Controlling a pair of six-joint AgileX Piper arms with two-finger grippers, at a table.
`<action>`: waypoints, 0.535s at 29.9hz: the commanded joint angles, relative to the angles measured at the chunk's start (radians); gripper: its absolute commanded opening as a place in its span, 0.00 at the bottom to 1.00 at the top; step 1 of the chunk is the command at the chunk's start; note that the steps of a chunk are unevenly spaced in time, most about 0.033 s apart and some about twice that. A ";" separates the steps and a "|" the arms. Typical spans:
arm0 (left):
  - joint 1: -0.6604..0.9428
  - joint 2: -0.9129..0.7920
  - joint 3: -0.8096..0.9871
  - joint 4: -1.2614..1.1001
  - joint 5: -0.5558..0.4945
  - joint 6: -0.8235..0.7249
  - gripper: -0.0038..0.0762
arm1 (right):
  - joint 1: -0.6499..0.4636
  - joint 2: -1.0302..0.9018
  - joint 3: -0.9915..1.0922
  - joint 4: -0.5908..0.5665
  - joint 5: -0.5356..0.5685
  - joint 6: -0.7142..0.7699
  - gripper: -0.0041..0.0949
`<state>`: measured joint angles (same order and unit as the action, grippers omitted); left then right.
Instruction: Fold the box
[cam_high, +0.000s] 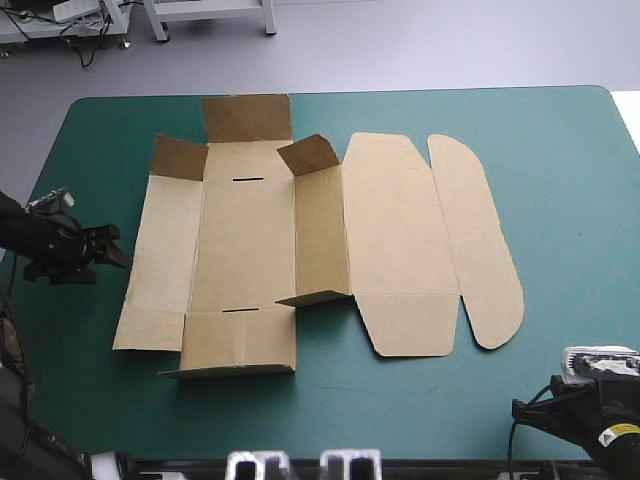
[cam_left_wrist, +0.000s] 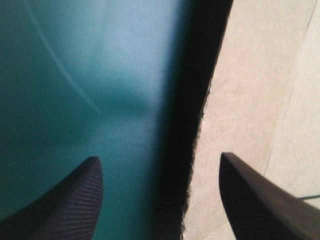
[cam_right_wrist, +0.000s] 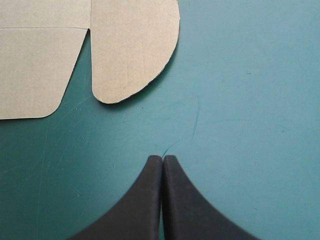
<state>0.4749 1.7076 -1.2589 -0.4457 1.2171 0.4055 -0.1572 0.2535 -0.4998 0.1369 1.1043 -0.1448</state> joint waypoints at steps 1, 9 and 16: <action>0.000 -0.032 0.046 -0.146 0.019 0.099 0.62 | 0.002 0.010 -0.021 0.010 -0.053 -0.003 0.02; 0.000 -0.031 0.129 -0.253 -0.021 0.139 0.58 | 0.002 0.010 -0.021 0.010 -0.053 -0.003 0.02; -0.021 -0.031 0.131 -0.292 0.000 0.135 0.58 | 0.002 0.010 -0.021 0.010 -0.053 -0.003 0.02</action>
<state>0.4740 1.7185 -1.1081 -0.6685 1.1838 0.5392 -0.1572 0.2535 -0.4998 0.1376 1.1043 -0.1448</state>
